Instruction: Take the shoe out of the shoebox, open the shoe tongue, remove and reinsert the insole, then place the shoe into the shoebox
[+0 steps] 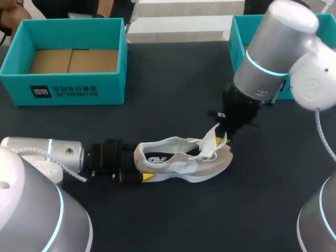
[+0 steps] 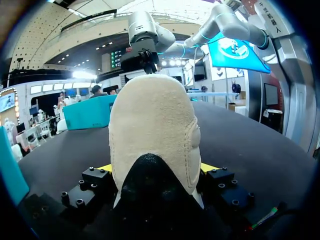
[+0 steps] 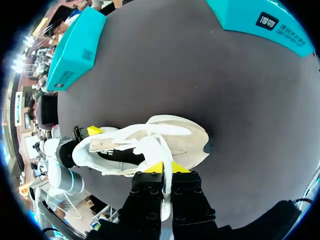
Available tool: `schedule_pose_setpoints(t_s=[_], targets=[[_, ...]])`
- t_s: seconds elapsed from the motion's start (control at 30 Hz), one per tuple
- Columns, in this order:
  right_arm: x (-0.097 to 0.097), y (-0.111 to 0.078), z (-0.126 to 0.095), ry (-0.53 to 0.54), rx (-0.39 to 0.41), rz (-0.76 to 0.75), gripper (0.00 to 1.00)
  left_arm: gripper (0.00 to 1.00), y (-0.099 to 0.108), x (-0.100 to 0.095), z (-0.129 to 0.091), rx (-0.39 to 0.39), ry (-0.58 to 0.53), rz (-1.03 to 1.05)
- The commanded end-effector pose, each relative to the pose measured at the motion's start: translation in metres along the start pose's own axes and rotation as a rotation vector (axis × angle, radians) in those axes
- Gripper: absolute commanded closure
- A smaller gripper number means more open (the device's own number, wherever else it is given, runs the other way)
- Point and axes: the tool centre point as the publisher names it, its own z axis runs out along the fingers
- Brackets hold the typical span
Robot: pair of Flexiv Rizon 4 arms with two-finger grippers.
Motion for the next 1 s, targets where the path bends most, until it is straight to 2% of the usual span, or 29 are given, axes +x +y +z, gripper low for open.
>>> schedule_pose_setpoints(t_s=[0.03, 0.23, 0.27, 0.3, 0.33, 0.43, 0.47, 0.53, 0.7, 0.93, 1.0], targets=[[-0.004, 0.001, 0.017, 0.332, -0.005, 0.005, 1.0, 1.0, 0.0, 0.002, 0.0, -0.002, -0.002, 0.001], [-0.015, 0.008, 0.027, 0.359, -0.026, 0.047, 0.98, 1.0, 0.0, 0.002, 0.0, -0.002, -0.002, 0.001], [-0.017, 0.008, 0.028, 0.361, -0.029, 0.053, 0.9, 1.0, 0.0, 0.002, 0.0, -0.002, -0.002, 0.001], [-0.017, 0.008, 0.028, 0.361, -0.029, 0.053, 0.9, 1.0, 0.0, 0.002, 0.0, -0.002, -0.002, 0.001], [-0.02, 0.01, 0.028, 0.368, -0.03, 0.066, 0.73, 1.0, 0.0, 0.002, 0.0, -0.002, -0.002, 0.001], [-0.023, 0.011, 0.028, 0.373, -0.036, 0.08, 0.63, 1.0, 0.0, 0.002, 0.0, -0.002, -0.002, 0.001], [-0.025, 0.011, 0.028, 0.364, -0.039, 0.085, 0.55, 1.0, 0.0, 0.002, 0.0, -0.002, -0.002, 0.001], [-0.027, 0.012, 0.026, 0.356, -0.048, 0.092, 0.51, 1.0, 0.0, 0.002, 0.0, -0.002, -0.002, 0.001], [-0.036, 0.011, 0.015, 0.329, -0.08, 0.108, 0.25, 1.0, 0.0, 0.002, 0.0, -0.002, -0.002, 0.001], [-0.05, 0.013, -0.003, 0.279, -0.11, 0.132, 0.22, 1.0, 0.0, 0.002, 0.0, -0.002, -0.002, 0.001], [-0.049, 0.014, -0.015, 0.278, -0.125, 0.134, 0.11, 1.0, 0.0, 0.002, 0.0, -0.002, -0.002, 0.001]])
